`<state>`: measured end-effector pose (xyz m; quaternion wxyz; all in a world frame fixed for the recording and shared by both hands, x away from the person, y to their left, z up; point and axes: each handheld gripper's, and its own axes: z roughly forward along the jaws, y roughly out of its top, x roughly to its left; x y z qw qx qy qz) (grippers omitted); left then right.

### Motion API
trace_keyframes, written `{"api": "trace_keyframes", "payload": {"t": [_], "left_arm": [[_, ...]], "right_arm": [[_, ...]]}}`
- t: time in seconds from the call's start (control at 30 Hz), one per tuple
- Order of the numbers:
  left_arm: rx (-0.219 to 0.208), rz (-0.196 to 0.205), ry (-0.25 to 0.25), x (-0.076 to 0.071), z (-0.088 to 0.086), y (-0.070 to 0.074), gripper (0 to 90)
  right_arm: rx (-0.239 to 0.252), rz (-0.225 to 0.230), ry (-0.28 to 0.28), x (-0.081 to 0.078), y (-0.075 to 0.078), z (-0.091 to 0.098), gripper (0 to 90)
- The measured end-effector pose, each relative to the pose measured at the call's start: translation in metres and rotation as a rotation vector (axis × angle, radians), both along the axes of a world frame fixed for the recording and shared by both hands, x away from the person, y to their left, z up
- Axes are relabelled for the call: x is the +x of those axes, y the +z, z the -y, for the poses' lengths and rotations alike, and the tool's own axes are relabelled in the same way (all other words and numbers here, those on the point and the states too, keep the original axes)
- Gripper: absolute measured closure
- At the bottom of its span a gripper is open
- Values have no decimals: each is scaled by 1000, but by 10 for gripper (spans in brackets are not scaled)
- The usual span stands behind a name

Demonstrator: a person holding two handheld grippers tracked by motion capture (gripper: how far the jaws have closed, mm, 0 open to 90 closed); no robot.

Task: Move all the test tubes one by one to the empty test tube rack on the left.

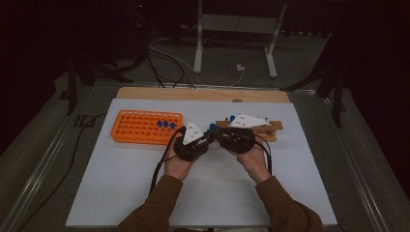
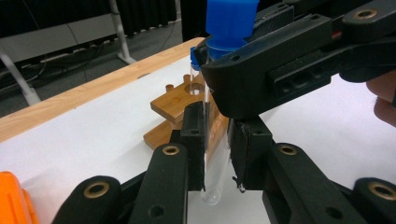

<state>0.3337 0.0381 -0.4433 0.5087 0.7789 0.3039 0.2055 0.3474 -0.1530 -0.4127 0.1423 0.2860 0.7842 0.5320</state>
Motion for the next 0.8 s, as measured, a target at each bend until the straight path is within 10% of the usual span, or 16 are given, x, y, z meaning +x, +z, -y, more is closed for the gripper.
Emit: {"api": "trace_keyframes", "payload": {"t": [0.4,0.8], "left_arm": [[-19,-28,26,3,-9,-3,777],[-33,-41,49,3,-24,-3,778]], "right_arm": [[84,-8,44,3,3,13,462],[64,-5,-70,6,4,29,146]]}}
